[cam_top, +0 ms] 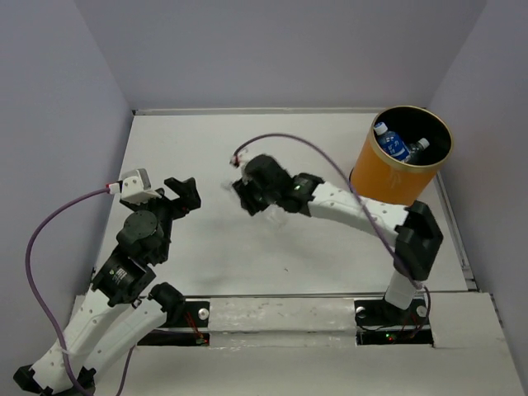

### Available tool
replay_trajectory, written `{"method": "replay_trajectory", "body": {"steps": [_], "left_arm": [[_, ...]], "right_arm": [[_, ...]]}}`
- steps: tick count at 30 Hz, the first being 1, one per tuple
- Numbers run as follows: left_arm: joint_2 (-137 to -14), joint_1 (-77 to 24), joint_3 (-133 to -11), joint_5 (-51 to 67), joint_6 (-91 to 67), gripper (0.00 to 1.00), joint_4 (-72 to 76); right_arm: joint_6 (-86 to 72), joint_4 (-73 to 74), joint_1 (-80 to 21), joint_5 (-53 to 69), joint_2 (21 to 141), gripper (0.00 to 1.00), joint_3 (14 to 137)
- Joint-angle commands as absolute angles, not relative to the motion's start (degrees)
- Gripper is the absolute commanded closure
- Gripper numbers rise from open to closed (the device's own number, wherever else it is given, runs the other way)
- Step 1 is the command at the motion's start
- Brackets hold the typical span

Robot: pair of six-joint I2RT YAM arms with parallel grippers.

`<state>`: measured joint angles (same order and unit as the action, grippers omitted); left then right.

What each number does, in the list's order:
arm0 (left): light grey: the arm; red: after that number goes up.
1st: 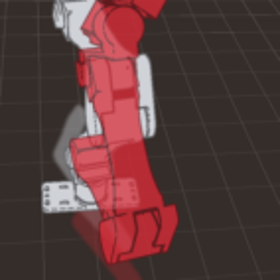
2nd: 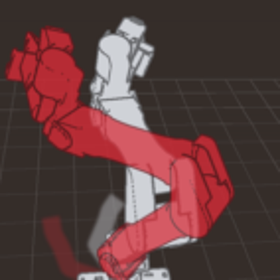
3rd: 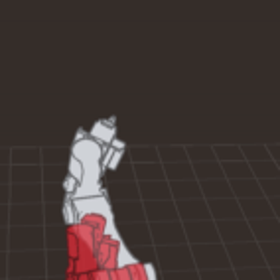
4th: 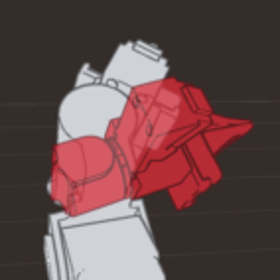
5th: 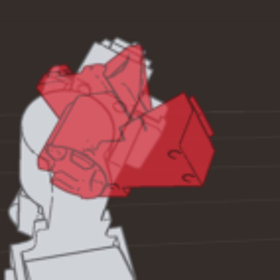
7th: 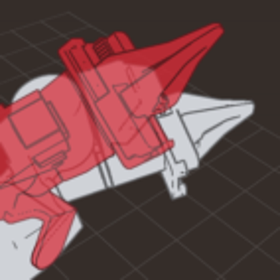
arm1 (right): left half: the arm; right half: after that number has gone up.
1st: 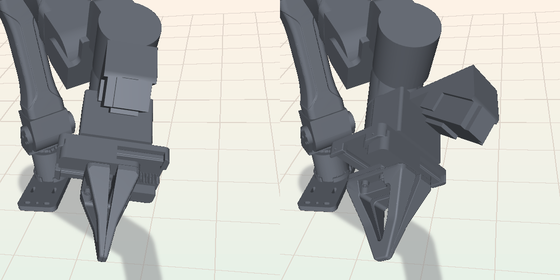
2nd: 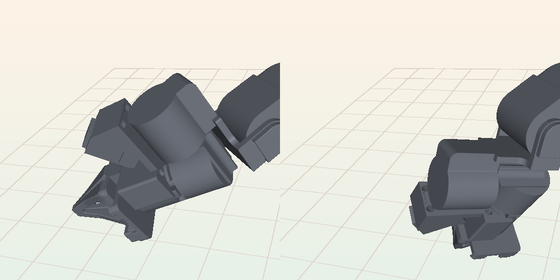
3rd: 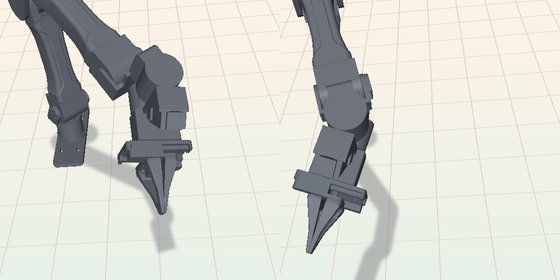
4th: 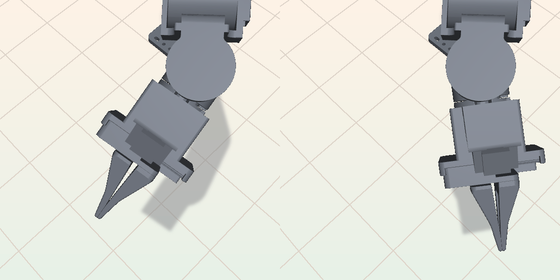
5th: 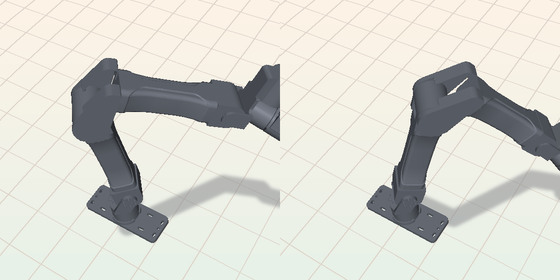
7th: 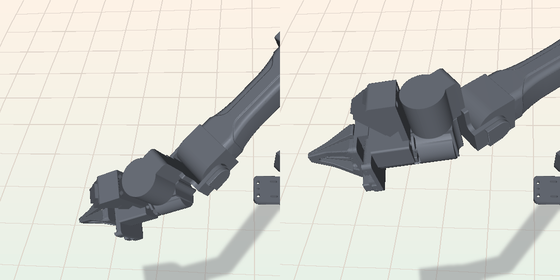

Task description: Put the plastic bottles in the bin

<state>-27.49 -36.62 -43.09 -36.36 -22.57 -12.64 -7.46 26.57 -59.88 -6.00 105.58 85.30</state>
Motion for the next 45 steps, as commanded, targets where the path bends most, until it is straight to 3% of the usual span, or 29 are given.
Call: {"method": "replay_trajectory", "body": {"steps": [1, 2, 8, 13, 17, 23, 32, 34, 35, 38, 41, 45], "left_arm": [[-26.6, -36.1, -42.6, -33.7, -20.8, 0.01, -9.9], [-26.3, -36.1, -42.6, -33.4, -20.8, 0.01, -9.8], [-24.9, -35.8, -42.5, -31.8, -20.2, 0.01, -9.2], [-24.3, -35.6, -42.5, -30.2, -19.9, 0.01, -9.0], [-23.7, -35.4, -42.4, -29.3, -19.6, 0.01, -8.6], [-22.7, -35.5, -42.2, -28.4, -19.5, 0.01, -8.1], [-22.1, -35.5, -42.1, -27.9, -19.3, 0.01, -8.0], [-22.0, -35.5, -42.1, -27.9, -19.3, 0.01, -7.9], [-21.8, -35.5, -42.0, -27.9, -19.2, 0.01, -7.9], [-21.9, -35.5, -42.0, -27.5, -19.2, 0.01, -7.6], [-22.4, -35.5, -42.0, -26.6, -19.2, 0.01, -7.4], [-22.3, -35.5, -42.1, -26.5, -19.1, 0.01, -7.7]], "right_arm": [[-6.3, 17.7, -41.4, -21.0, 85.5, 0.72, 88.9], [-6.2, 15.6, -41.3, -22.4, 82.8, 0.72, 88.9], [-3.5, 1.2, -19.3, -33.0, 72.3, 0.72, 83.4], [-5.2, -5.4, -4.2, -34.5, 71.6, 0.72, 77.7], [-2.8, -9.8, 2.0, -32.4, 74.8, 0.72, 75.8], [7.1, -24.9, 5.7, -23.6, 77.2, 0.68, 68.3], [7.6, -28.7, 5.7, -18.0, 82.7, 0.68, 70.8], [5.7, -27.2, 5.7, -16.5, 82.8, 0.6, 69.7], [5.0, -25.2, 5.7, -15.7, 82.5, 0.4, 69.1], [0.7, -23.3, 5.7, -16.4, 79.6, 0.09, 65.1], [-4.6, -18.8, 5.7, -17.9, 75.9, 0.03, 63.6], [-6.9, -7.2, 5.7, -22.9, 74.4, 0.04, 68.9]]}}
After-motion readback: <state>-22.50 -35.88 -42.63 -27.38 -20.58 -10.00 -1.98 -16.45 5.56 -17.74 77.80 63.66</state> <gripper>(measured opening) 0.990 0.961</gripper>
